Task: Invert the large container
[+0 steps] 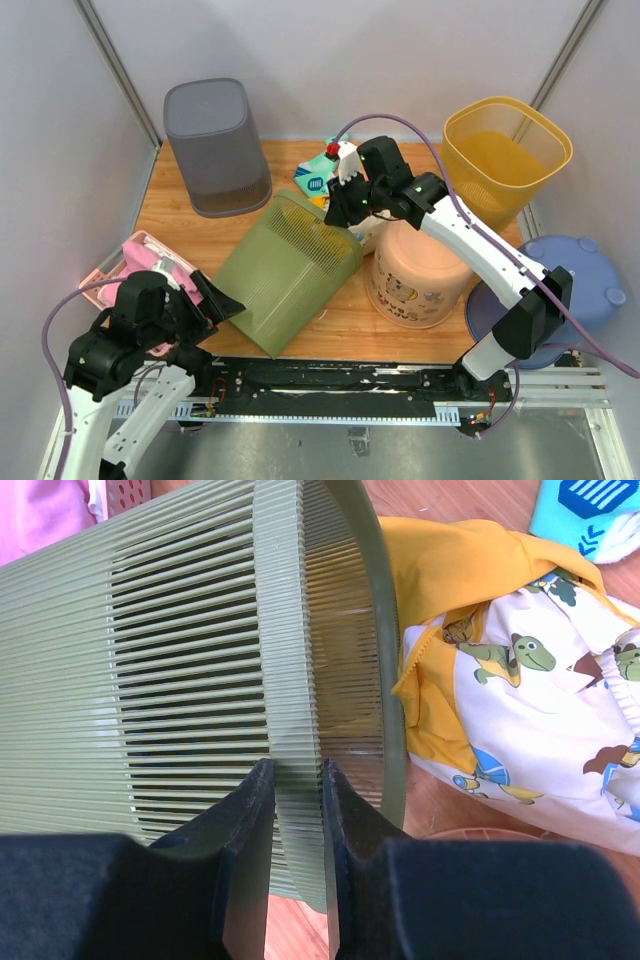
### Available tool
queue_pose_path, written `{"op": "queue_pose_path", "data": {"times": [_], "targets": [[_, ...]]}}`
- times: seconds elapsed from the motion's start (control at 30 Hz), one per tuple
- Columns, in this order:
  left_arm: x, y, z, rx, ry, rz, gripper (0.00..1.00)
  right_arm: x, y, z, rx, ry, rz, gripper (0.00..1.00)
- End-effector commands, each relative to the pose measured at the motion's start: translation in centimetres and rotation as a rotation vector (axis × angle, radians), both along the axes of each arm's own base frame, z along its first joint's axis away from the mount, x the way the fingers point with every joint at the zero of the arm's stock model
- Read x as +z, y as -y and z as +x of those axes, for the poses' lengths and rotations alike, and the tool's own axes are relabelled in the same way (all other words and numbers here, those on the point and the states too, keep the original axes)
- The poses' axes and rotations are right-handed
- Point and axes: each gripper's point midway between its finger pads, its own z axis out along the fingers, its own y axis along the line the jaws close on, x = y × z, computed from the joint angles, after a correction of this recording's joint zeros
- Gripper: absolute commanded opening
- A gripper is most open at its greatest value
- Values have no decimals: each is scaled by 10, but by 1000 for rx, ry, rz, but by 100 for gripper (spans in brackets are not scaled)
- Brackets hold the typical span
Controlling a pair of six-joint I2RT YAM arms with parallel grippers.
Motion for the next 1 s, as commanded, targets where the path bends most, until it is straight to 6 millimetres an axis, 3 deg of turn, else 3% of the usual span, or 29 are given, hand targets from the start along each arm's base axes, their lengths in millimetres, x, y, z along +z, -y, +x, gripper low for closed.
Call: {"op": "queue_pose_path", "data": {"times": [0.0, 0.1, 0.23, 0.43, 0.7, 0.97], "targets": [[-5, 13, 11, 22, 40, -109, 99, -14, 10, 10, -62, -31, -24, 9], [0, 24, 22, 28, 104, -206, 99, -16, 8, 9, -55, -38, -21, 9], [28, 35, 35, 28, 242, -341, 96, -17, 8, 8, -51, -44, -20, 9], [96, 38, 43, -16, 462, -384, 93, -17, 1, 6, -30, -70, 2, 8], [177, 43, 49, -130, 664, -309, 93, 8, -17, -19, 52, -110, 132, 5], [210, 52, 55, -194, 756, -314, 93, 30, -28, -55, 122, -126, 214, 3]]}}
